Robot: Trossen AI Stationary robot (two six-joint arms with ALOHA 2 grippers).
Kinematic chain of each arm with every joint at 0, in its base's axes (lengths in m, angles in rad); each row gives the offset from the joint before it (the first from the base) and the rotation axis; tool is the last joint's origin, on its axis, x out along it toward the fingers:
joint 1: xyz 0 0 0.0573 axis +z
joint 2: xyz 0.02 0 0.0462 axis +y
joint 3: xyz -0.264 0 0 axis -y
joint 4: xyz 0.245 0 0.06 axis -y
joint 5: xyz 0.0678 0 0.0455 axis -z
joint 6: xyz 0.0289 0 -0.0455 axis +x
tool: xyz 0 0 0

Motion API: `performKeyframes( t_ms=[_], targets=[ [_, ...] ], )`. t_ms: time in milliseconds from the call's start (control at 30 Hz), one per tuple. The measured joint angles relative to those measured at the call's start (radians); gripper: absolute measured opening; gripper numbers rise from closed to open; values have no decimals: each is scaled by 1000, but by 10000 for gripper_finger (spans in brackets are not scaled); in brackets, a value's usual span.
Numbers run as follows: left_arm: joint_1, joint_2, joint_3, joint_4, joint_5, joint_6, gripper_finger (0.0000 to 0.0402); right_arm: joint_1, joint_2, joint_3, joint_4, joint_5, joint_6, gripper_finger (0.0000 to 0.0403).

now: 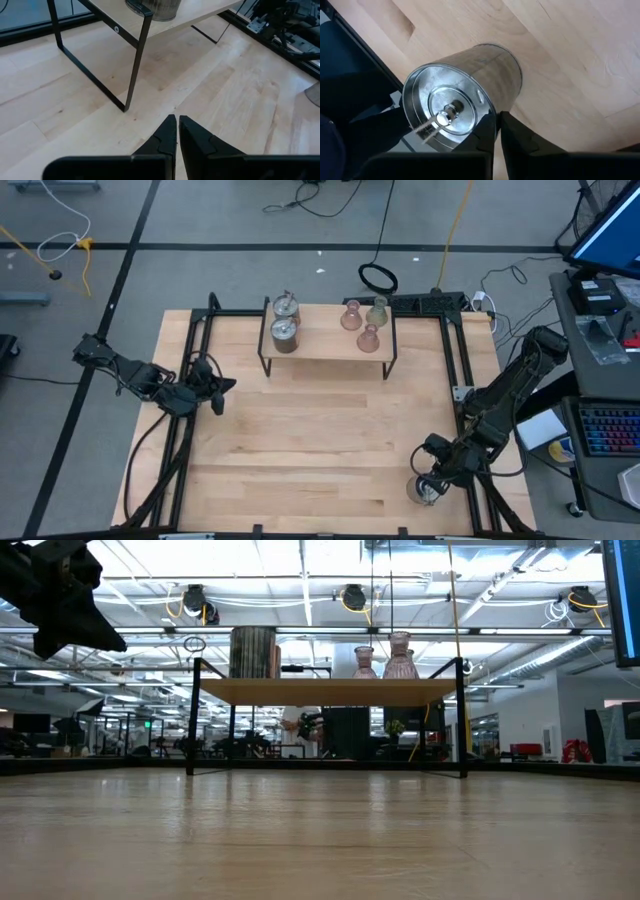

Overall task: Pick & Place candle stick holders
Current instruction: Put the silver scented candle on the shelf

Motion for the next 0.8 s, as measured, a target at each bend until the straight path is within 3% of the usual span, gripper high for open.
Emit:
performKeyframes(
  t_ms=[233,533,800],
  targets=[
    [0,0,0,0,0,9,21,-47,0,-1,6,1,-44,3],
    [0,0,0,0,0,9,21,-137,-11,-4,62,85,-187,1],
    [0,0,0,0,0,13,21,-242,-24,-7,149,94,-327,1]
  ],
)
